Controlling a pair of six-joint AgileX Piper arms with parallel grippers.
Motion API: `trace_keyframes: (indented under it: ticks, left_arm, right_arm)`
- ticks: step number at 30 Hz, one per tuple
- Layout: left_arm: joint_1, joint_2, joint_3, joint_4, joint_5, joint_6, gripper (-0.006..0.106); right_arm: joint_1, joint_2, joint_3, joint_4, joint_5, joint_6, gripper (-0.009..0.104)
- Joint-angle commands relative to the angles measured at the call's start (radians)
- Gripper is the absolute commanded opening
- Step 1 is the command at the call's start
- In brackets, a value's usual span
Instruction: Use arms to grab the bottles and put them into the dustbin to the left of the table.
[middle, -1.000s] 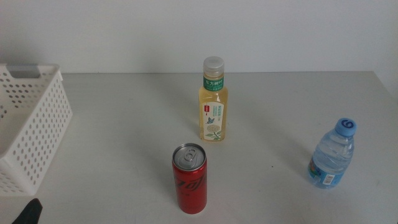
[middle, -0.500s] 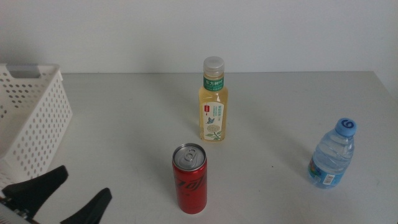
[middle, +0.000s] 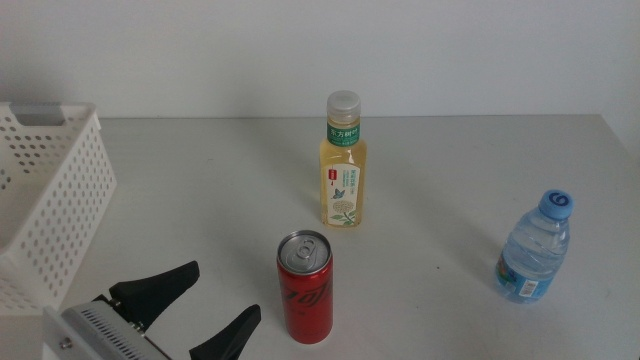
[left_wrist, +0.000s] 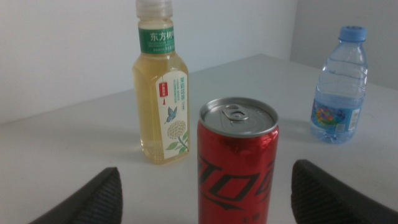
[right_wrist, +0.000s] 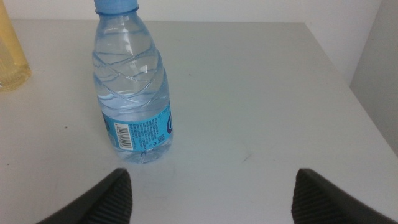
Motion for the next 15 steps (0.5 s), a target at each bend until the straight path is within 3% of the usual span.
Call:
trace_keyframes:
  ticks: [1,15]
  left_arm:
    - [-0.009,0.046,0.006,0.008,-0.181,-0.013,0.092]
    - [-0.009,0.131,0.006,0.058,-0.238,-0.013,0.092]
  right_arm:
    - [0.0,-0.022,-0.01,-0.005,-0.073,-0.006,0.066]
    - [0.0,-0.022,-0.01,-0.005,-0.073,-0.006,0.066]
